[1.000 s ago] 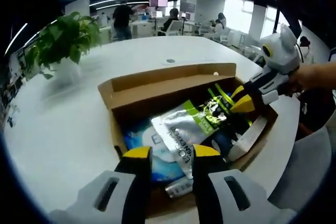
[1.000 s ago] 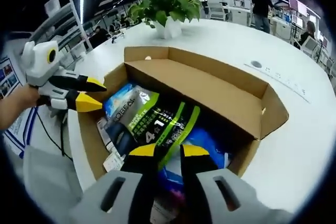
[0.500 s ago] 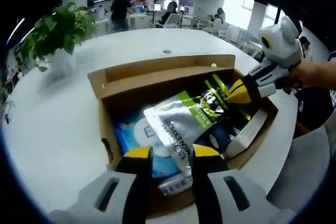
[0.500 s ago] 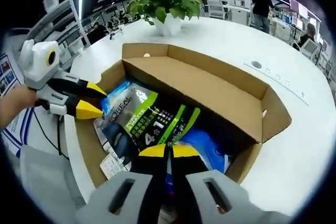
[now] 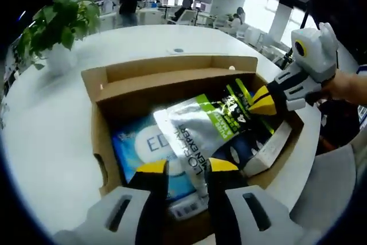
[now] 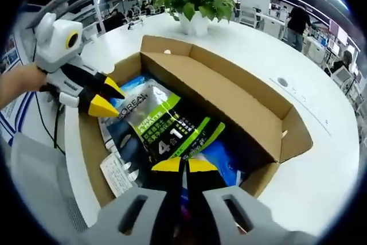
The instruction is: Operate the shoe box by opening the lid, removing the specified soft item, and placing it in the target area until the item is outside and the box remains undamaged.
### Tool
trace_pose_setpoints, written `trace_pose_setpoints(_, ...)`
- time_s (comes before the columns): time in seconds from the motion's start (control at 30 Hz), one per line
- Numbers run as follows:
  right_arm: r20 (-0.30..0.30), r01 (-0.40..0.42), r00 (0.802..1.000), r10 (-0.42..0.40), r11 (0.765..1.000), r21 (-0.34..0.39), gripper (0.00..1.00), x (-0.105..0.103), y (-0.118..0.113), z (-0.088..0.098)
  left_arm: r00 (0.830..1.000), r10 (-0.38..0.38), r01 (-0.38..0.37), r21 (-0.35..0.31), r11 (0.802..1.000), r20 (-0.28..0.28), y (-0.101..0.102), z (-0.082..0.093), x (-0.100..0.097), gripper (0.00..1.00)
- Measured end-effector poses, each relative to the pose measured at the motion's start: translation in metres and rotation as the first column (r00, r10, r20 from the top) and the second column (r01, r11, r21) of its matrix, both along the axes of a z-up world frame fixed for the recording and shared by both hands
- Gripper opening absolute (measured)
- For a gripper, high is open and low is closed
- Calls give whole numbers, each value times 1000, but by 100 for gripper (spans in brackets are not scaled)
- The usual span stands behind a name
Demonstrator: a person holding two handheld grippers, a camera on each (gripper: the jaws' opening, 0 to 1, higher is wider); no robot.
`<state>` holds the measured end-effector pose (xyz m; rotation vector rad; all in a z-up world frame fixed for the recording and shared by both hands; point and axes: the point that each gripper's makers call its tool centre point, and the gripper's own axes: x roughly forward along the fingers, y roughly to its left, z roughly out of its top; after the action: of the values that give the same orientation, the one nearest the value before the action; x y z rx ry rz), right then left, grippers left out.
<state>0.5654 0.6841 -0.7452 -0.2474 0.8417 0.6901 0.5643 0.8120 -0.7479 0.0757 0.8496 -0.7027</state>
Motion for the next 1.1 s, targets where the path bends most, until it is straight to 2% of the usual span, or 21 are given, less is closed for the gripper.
trace_pose_setpoints(0.27,4,-19,1000,19,1000,-14,0,0,-1,-3,1000,10,-11,-34,999,-27,-5,-4,4,20)
trace_pose_setpoints(0.43,6,-22,1000,22,1000,-19,0,0,-1,-4,996,45,-54,-113,992,-83,-8,-6,4,13)
trace_pose_setpoints(0.53,8,-20,1000,20,1000,-22,0,0,-1,-4,995,52,-62,-116,991,-82,-7,-6,4,10)
trace_pose_setpoints(0.67,5,-8,1000,8,1000,-18,0,0,-2,-4,996,57,-66,-129,989,-75,-8,-5,5,0)
trace_pose_setpoints(0.93,-1,32,999,-32,999,1,0,-2,-1,2,998,43,-48,-107,993,-42,-11,-1,5,0)
trace_pose_setpoints(1.1,-5,52,999,-52,998,28,0,-4,0,10,996,76,-80,-125,989,-39,-8,8,8,0)
